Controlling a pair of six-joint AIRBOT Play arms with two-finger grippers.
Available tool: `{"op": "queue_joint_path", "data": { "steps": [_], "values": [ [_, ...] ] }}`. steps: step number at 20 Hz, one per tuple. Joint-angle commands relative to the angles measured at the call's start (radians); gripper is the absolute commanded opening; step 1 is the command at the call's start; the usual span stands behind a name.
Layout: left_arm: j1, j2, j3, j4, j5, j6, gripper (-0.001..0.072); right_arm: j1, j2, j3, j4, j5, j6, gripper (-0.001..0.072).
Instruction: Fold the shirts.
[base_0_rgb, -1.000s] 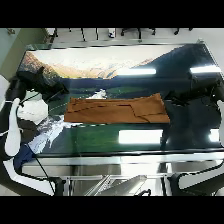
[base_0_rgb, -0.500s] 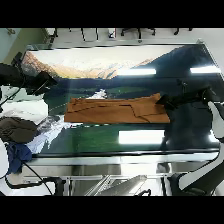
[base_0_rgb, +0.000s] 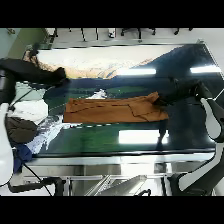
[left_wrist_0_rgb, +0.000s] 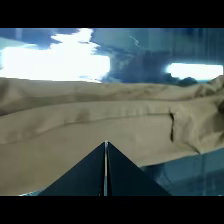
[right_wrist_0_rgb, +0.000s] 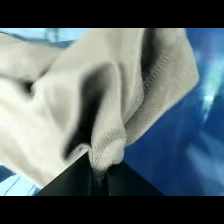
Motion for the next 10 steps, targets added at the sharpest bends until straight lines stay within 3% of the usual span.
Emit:
{"op": "queue_joint_path", "data": {
  "steps": [1, 6, 10],
  "values": [
    [-0.177, -0.094, 0.000, 0.003, -0.103, 0.022, 0.0019, 0.005, 0.111, 0.013, -0.055, -0.014, 0.051, 0.0017],
    [-0.472, -0.380, 0.008, 0.001, -0.360, 0.045, 0.0019, 0.005, 0.309, 0.031, -0.058, -0.091, 0.081, 0.0018],
    [-0.580, -0.600, 0.171, 0.000, -0.294, 0.042, 0.0018, 0.006, 0.406, 0.130, -0.048, -0.168, 0.126, 0.0018]
  ]
}}
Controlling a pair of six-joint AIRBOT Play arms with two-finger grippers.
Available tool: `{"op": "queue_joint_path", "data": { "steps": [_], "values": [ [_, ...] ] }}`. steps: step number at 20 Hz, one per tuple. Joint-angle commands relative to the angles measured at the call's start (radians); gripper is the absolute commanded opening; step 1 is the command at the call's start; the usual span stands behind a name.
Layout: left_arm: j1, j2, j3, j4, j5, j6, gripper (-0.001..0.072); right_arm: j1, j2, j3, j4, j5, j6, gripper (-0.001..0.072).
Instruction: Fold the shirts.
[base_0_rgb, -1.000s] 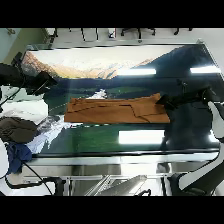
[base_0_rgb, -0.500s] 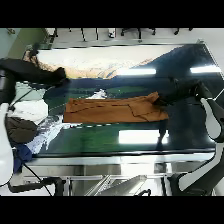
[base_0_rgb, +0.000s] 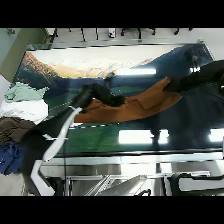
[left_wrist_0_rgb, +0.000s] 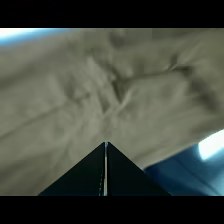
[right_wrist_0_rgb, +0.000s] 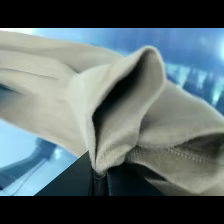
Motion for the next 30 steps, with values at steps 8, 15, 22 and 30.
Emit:
{"op": "queue_joint_path", "data": {
  "steps": [8, 15, 22, 30],
  "values": [
    [-0.100, -0.253, 0.353, -0.034, 0.154, -0.054, 0.0018, 0.003, 0.124, 0.084, 0.018, -0.116, 0.062, 0.0018],
    [0.218, 0.214, 0.344, -0.060, 0.430, -0.035, 0.0018, 0.087, 0.113, 0.084, 0.038, -0.061, 0.095, 0.0018],
    [0.494, 0.642, 0.310, -0.055, 0.459, 0.010, 0.0018, 0.693, -0.119, 0.084, 0.103, 0.541, 0.134, 0.0024],
    [0.610, 0.862, -0.049, -0.050, 0.344, 0.113, 0.0018, 0.782, -0.245, 0.095, 0.075, 0.705, 0.220, 0.0574]
  ]
}}
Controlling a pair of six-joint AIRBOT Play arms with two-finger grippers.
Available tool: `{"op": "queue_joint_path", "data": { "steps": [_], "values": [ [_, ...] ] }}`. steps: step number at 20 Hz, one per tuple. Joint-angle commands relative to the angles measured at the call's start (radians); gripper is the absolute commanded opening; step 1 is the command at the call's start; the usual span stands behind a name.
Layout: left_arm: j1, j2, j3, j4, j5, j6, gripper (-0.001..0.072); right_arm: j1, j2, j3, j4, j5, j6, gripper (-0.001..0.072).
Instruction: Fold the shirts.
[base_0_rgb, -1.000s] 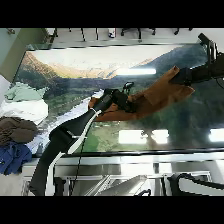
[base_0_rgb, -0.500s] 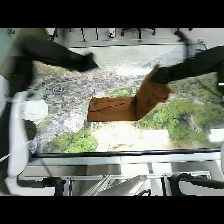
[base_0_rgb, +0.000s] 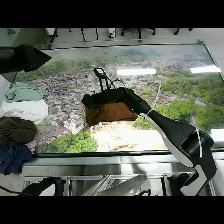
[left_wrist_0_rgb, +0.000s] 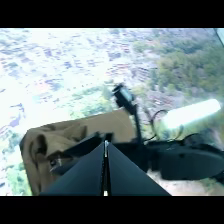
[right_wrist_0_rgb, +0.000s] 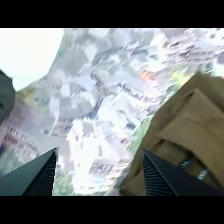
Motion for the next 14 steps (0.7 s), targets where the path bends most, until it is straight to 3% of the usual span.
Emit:
{"op": "queue_joint_path", "data": {
  "steps": [1, 4, 6, 9, 14],
  "values": [
    [0.064, 0.079, -0.130, 0.000, -0.064, 0.038, 0.0018, -0.146, 0.097, 0.006, -0.065, -0.133, 0.047, 0.0574],
    [0.118, 0.105, -0.151, -0.002, -0.066, 0.038, 0.0018, -0.408, 0.222, 0.006, -0.280, -0.448, 0.180, 0.0583],
    [0.148, 0.122, -0.151, -0.002, -0.066, 0.038, 0.0018, -0.543, 0.244, -0.016, -0.326, -0.575, 0.203, 0.0613],
    [0.171, 0.146, -0.151, -0.002, -0.065, 0.037, 0.0018, -0.639, 0.216, -0.129, -0.285, -0.603, 0.187, 0.0612],
    [0.171, 0.179, -0.151, -0.001, -0.064, 0.037, 0.0018, -0.630, 0.029, -0.237, -0.007, -0.593, -0.006, 0.0612]
  ]
}}
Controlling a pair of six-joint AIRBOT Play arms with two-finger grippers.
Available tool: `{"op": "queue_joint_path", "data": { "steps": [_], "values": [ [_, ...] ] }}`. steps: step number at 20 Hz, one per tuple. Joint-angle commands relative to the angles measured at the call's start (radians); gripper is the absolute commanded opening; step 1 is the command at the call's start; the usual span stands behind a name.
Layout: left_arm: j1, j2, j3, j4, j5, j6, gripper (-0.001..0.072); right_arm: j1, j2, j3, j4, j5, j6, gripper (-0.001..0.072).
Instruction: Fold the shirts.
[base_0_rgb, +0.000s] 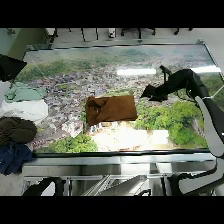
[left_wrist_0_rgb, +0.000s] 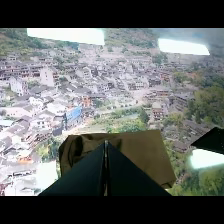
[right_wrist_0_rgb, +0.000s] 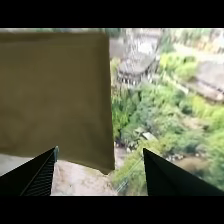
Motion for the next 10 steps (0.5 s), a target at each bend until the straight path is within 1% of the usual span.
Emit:
{"op": "queue_joint_path", "data": {
  "steps": [1, 4, 5, 7, 8, 9, 10],
  "values": [
    [0.005, 0.027, -0.002, 0.001, -0.001, 0.001, 0.0018, 0.008, -0.128, -0.043, 0.159, -0.023, -0.103, 0.0612],
    [0.005, 0.048, -0.002, 0.001, -0.002, 0.001, 0.0018, 0.077, -0.197, -0.043, 0.181, 0.006, -0.123, 0.0611],
    [0.005, 0.052, -0.001, 0.001, -0.002, 0.001, 0.0018, 0.100, -0.206, -0.043, 0.184, 0.024, -0.123, 0.0598],
    [0.005, 0.055, -0.002, 0.001, -0.001, 0.001, 0.0018, 0.135, -0.211, -0.041, 0.186, 0.069, -0.122, 0.0597],
    [0.005, 0.054, -0.002, 0.001, 0.003, 0.001, 0.0018, 0.147, -0.211, -0.041, 0.186, 0.092, -0.121, 0.0560],
    [0.005, 0.054, -0.002, 0.001, 0.011, 0.001, 0.0018, 0.154, -0.212, -0.041, 0.186, 0.111, -0.119, 0.0507],
    [0.005, 0.054, -0.002, 0.001, 0.019, 0.001, 0.0018, 0.158, -0.214, -0.041, 0.186, 0.129, -0.119, 0.0495]
  ]
}}
